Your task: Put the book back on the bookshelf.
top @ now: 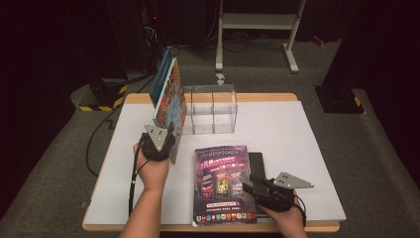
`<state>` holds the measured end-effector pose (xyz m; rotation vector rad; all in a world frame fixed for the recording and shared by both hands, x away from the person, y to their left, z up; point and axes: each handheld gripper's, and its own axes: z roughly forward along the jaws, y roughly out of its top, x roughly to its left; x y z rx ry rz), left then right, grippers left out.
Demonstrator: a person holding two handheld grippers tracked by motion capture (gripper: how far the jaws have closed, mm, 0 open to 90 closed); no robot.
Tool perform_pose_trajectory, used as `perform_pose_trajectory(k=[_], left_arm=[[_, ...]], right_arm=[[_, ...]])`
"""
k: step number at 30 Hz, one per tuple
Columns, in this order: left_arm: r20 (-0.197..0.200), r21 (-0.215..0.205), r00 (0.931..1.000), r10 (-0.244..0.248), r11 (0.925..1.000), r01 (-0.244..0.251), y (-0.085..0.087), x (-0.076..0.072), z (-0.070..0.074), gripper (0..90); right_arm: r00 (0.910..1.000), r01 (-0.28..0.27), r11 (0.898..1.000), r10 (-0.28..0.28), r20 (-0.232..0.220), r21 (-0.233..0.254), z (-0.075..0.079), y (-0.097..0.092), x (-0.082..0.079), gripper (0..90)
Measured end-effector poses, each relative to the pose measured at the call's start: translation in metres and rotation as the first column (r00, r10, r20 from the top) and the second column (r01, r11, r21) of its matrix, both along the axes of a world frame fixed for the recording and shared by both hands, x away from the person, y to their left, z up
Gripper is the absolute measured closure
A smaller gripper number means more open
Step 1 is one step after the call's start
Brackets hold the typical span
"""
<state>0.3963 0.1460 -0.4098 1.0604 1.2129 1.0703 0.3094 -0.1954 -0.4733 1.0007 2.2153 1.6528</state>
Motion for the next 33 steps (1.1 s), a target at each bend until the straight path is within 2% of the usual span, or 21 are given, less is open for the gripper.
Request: perform_pose_trajectory(k=[8,17,33], left_arm=[[0.005,-0.029,1.0000,0.005,0.9996,-0.005,0.006,-0.002,0.001,61.4],[-0.003,-0.039,1.0000,-0.002,0.9992,0.002,0.010,-0.004,-0.001,59.5],[-0.038,-0.076,0.9982,-0.045,0.9962,0.042,0.013,-0.010,-0.010,56.5]], right_arm=[[1.0000,0.001,1.000,-0.001,0.000,-0.003,-0.001,0.001,0.000,51.7],[1.0000,0.000,1.000,0.000,-0.004,-0.010,-0.002,0.001,0.000,51.6],[1.0000,0.000,1.000,-0.001,-0.003,-0.017,-0.003,0.002,0.001,51.4]])
